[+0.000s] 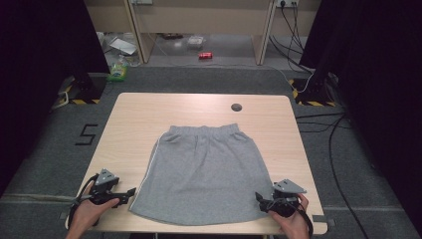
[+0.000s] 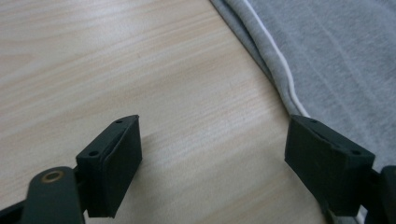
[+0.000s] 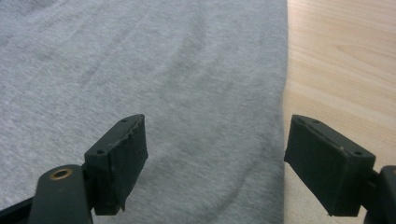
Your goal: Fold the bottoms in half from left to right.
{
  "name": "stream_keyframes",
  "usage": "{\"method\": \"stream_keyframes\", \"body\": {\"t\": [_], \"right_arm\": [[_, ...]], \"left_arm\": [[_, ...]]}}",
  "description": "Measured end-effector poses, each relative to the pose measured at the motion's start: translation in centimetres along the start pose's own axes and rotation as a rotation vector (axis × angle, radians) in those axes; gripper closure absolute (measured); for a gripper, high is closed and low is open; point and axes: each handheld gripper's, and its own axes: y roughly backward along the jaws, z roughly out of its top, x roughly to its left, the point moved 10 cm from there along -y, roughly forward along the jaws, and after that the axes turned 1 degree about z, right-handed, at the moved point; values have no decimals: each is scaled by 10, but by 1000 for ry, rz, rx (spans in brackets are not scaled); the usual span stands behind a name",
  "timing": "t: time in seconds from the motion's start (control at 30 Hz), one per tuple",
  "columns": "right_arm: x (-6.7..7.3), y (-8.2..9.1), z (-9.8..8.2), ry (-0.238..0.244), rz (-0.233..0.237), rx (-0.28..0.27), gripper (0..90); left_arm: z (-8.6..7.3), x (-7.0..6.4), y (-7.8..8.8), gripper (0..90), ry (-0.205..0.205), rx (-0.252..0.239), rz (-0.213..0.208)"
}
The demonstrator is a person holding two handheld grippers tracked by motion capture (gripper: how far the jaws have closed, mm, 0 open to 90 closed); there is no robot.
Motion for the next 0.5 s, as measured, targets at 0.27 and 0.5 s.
{"method": "stream_keyframes", "body": {"t": [0.27, 0.5], "right_arm": [[6, -1, 3, 17, 11, -4, 212], [9, -2, 4, 20, 16, -5, 213]], "left_arm": [[15, 0, -3, 186, 6, -17, -7], [23, 2, -9, 194, 28, -18, -24]]}}
